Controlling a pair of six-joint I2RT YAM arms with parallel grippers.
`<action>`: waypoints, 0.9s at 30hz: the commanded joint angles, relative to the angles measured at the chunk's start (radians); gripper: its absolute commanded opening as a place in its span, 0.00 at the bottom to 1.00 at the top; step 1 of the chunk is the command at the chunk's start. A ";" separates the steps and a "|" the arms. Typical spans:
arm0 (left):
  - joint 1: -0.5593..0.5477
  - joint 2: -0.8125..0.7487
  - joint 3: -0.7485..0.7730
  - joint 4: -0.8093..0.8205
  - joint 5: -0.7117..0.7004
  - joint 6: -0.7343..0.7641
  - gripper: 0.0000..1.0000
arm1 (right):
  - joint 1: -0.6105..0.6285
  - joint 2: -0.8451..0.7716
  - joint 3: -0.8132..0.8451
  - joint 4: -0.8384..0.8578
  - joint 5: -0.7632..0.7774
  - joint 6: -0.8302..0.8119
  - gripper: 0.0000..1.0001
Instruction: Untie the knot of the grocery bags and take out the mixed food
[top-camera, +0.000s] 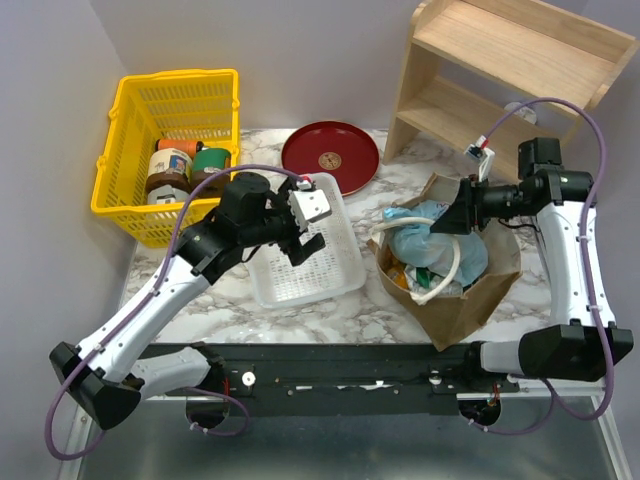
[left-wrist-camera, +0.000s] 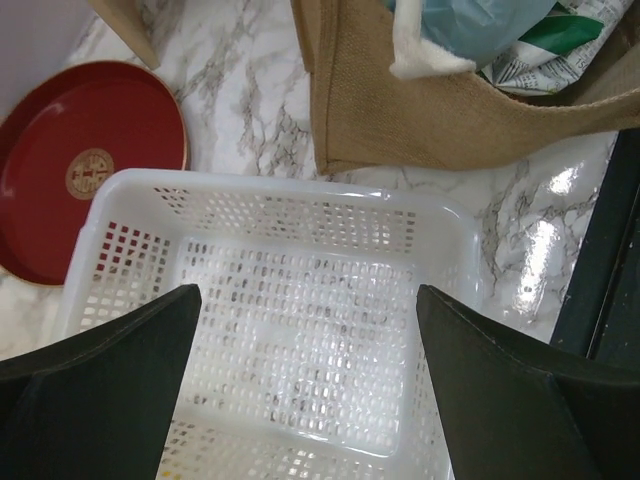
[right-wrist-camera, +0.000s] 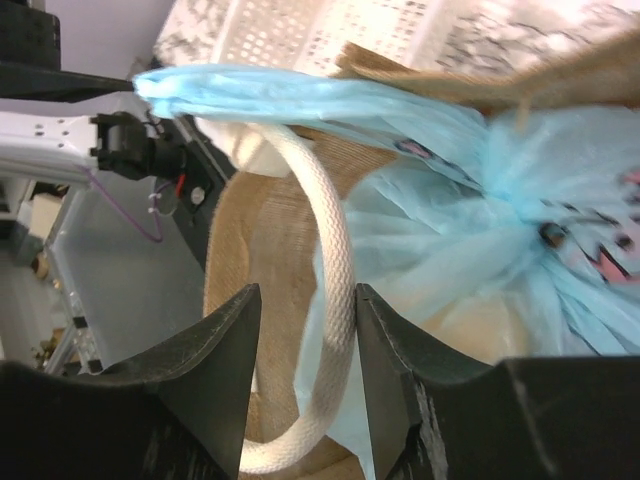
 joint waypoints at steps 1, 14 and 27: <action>0.012 -0.059 0.110 -0.169 -0.147 0.196 0.99 | 0.114 -0.005 0.090 -0.145 -0.096 0.017 0.51; 0.093 -0.147 0.026 -0.128 -0.314 0.249 0.99 | 0.633 -0.056 0.184 0.085 -0.078 0.299 0.70; 0.098 -0.171 0.015 -0.127 -0.188 0.193 0.99 | 0.621 0.106 0.427 0.171 0.453 0.193 0.72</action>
